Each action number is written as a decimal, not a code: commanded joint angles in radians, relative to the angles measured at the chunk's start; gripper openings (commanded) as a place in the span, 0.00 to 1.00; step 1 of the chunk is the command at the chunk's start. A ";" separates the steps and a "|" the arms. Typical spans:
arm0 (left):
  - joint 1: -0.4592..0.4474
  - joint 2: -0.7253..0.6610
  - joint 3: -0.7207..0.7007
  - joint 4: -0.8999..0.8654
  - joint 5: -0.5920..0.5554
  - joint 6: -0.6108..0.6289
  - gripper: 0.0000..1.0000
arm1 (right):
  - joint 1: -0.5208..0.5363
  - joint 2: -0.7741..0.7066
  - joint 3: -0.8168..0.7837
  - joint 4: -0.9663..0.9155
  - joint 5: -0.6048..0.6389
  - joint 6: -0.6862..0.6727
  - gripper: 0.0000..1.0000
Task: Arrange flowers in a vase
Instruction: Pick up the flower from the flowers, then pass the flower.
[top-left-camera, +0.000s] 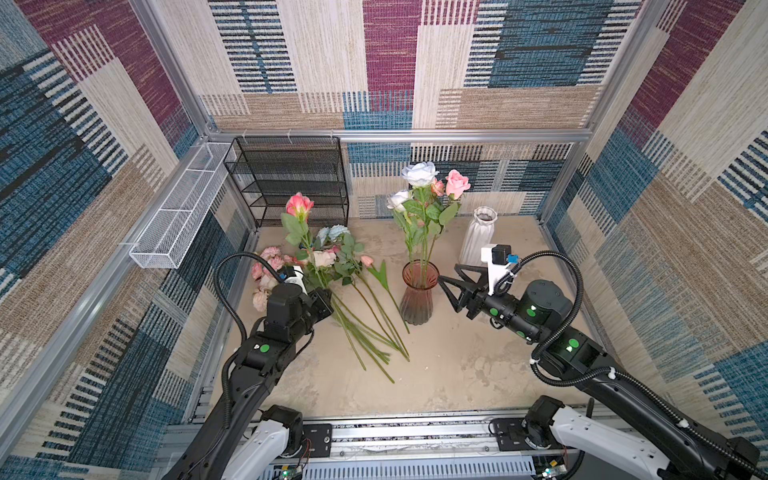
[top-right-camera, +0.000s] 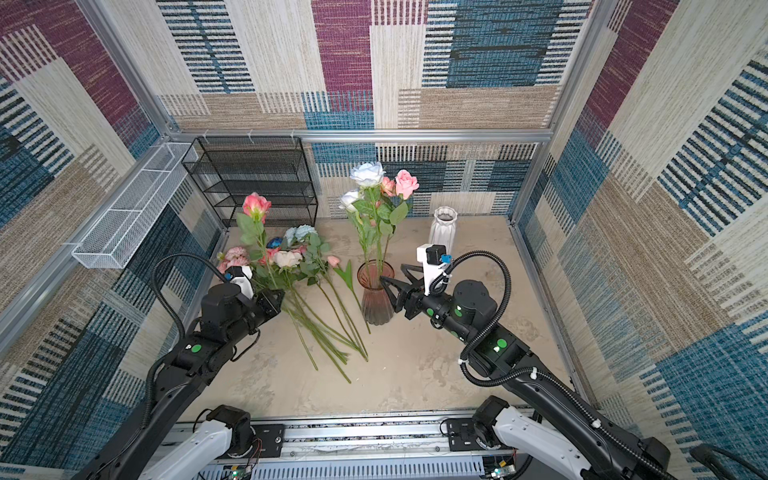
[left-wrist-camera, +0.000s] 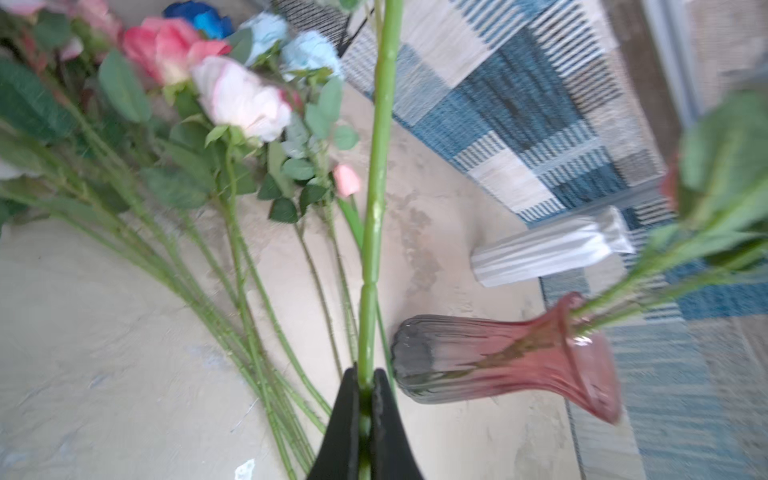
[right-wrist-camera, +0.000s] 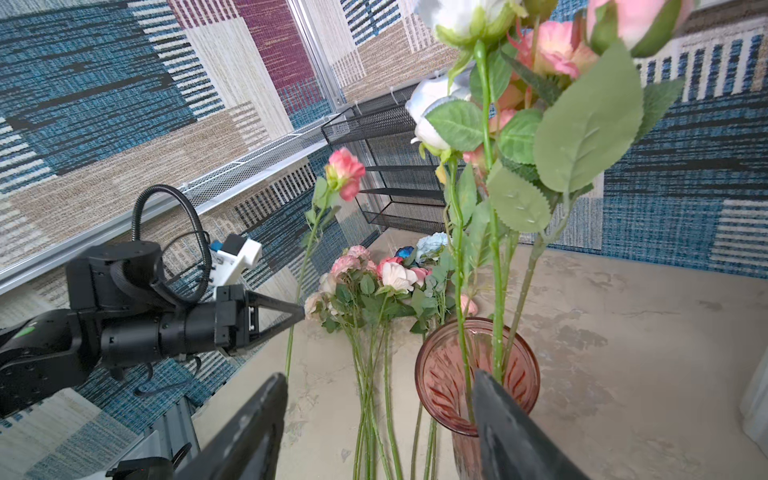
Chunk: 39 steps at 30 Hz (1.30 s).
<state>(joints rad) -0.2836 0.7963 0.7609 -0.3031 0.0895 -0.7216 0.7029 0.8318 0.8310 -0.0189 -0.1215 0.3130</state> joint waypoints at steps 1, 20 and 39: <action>0.000 -0.012 0.072 -0.007 0.162 0.110 0.00 | 0.000 0.016 0.030 0.037 -0.067 0.008 0.75; -0.143 -0.014 0.083 0.432 0.841 0.126 0.00 | 0.131 0.338 0.323 0.092 -0.409 -0.008 0.74; -0.229 0.052 0.079 0.404 0.786 0.168 0.23 | 0.133 0.331 0.341 0.125 -0.386 0.016 0.02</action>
<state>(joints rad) -0.5125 0.8501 0.8413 0.0872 0.9329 -0.5911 0.8337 1.1851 1.1728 0.0959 -0.5629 0.3515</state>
